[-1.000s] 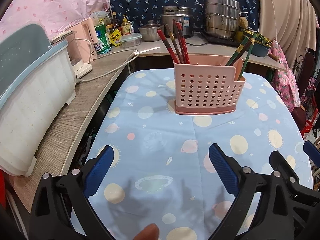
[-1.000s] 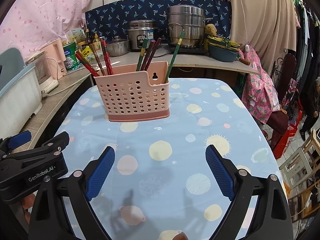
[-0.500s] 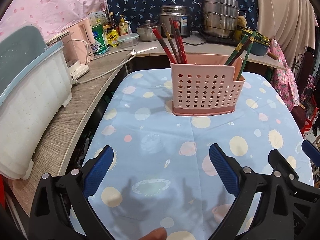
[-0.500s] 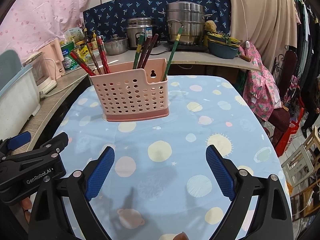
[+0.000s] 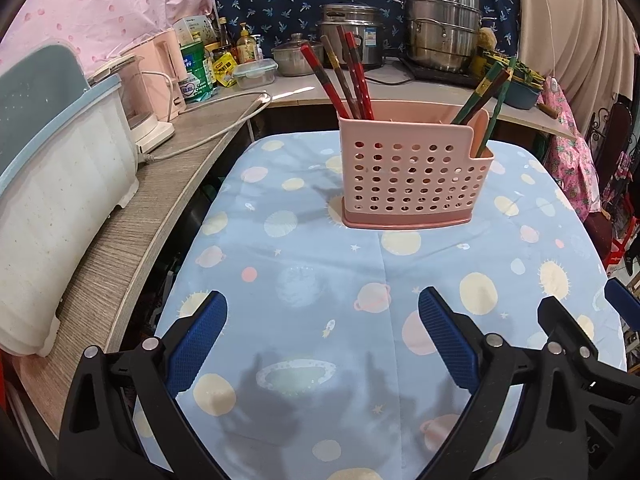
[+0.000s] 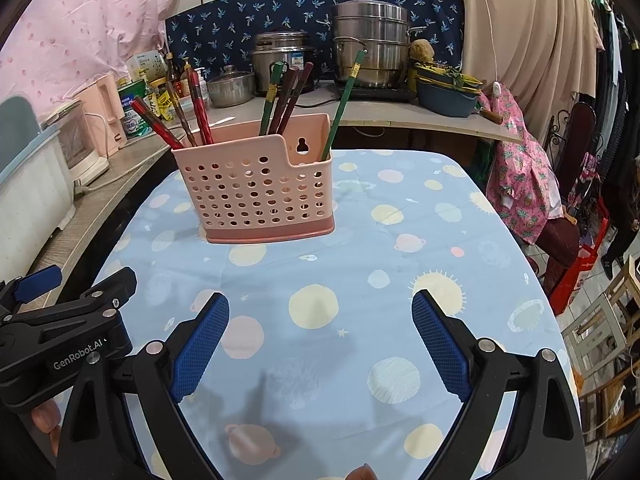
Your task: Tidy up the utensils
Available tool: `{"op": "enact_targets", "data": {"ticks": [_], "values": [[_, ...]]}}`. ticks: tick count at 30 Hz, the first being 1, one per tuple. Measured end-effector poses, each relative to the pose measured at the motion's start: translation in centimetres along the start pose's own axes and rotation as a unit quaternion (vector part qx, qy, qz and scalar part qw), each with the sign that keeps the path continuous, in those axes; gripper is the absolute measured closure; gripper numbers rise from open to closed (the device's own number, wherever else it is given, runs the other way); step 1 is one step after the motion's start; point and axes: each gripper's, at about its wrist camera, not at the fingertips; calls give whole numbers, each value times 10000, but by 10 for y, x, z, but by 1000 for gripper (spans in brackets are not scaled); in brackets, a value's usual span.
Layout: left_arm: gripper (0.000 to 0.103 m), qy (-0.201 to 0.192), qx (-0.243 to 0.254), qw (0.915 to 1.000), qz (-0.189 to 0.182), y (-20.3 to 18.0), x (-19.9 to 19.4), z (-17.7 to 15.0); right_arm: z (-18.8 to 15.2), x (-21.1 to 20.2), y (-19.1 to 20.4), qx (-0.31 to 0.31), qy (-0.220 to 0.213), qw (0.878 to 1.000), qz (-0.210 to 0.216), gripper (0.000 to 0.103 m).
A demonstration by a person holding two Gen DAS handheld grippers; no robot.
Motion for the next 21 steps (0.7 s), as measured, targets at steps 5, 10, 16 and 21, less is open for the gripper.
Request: {"op": "enact_targets", "data": {"ticks": [5,10,16,21], "values": [[11,-28,42,10000,38,-1,-1,-1,0,1,-1,16,13,10000,-5,14],[11,-69,56,10000,23,-2,-2,-1,-2,0,0,-10,27,10000,-16,14],[11,-137,66,9999,19,-2,-6,-1,-2,-3,1,-23,-9,10000,-28,14],[11,-210,49,9998,22,-1,-10,-2,-1,-5,1,-32,-37,10000,-29,14]]}}
Point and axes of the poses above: each gripper's, at about its wrist camera, not at the fingertips, and x roughly the way its jaws point, y to its left, z to its top, and after that the axes turned 15 degrees about z, right-handed
